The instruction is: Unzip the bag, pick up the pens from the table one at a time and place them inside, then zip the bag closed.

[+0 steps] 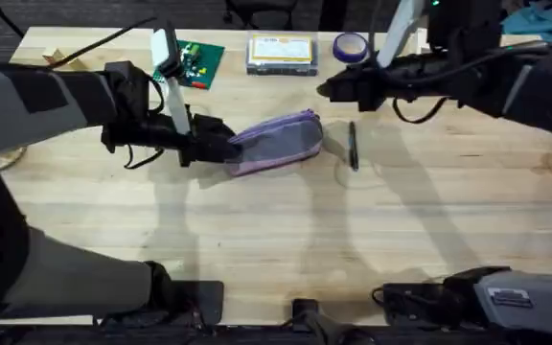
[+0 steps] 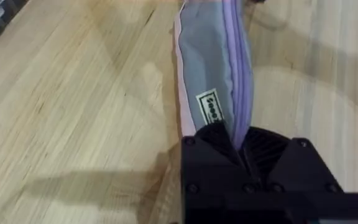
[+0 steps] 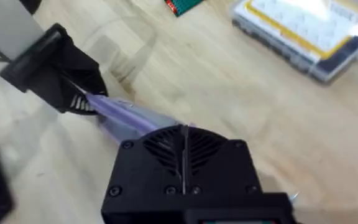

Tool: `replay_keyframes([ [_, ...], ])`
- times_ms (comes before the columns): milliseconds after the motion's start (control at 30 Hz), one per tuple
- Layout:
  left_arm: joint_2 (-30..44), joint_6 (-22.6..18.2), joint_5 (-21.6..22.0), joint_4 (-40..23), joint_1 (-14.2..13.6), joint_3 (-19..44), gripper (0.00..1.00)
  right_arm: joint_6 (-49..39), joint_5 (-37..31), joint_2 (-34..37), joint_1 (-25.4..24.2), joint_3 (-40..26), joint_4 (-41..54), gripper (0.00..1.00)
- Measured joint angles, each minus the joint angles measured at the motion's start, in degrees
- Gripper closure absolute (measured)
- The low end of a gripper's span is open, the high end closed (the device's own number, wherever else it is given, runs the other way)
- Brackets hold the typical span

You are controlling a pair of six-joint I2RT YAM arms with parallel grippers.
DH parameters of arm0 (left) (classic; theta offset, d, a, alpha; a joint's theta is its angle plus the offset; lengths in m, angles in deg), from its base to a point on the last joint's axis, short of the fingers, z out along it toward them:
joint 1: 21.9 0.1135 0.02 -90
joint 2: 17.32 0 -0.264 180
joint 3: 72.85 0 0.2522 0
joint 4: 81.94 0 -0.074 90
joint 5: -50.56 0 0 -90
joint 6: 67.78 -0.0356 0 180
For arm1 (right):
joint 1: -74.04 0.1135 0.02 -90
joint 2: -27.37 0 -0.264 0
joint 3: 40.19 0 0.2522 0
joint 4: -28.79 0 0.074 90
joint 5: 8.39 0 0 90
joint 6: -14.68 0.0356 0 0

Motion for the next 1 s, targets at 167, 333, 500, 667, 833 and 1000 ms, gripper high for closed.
replay_keyframes([
  [167, 0.0, 0.0, 0.0, 0.0, 0.0, 0.0, 0.959, 3.3, 3.9, 0.0, -1.9, 0.0, 4.8, 0.972],
  [333, 0.0, 0.0, 0.0, 0.0, 0.0, 0.0, 0.959, 5.4, 7.5, 0.0, -3.4, -0.1, 6.2, 0.972],
  [500, 0.0, 0.0, 0.0, 0.0, 0.0, 0.0, 0.959, 6.9, 9.2, 0.0, -3.9, -1.3, 9.0, 0.652],
  [667, 0.0, 0.0, 0.0, 0.0, 0.0, 0.0, 0.959, 10.1, 9.7, -0.6, -3.6, -2.4, 11.8, 0.022],
  [833, 0.0, 0.0, 0.0, 0.0, 0.0, 0.0, 0.959, 12.1, 9.8, -1.1, -3.6, -2.5, 14.7, 0.005],
  [1000, 0.0, 0.0, 0.0, 0.0, 0.0, 0.0, 0.959, 12.5, 2.2, -1.1, -1.0, -5.1, 20.4, 0.004],
])
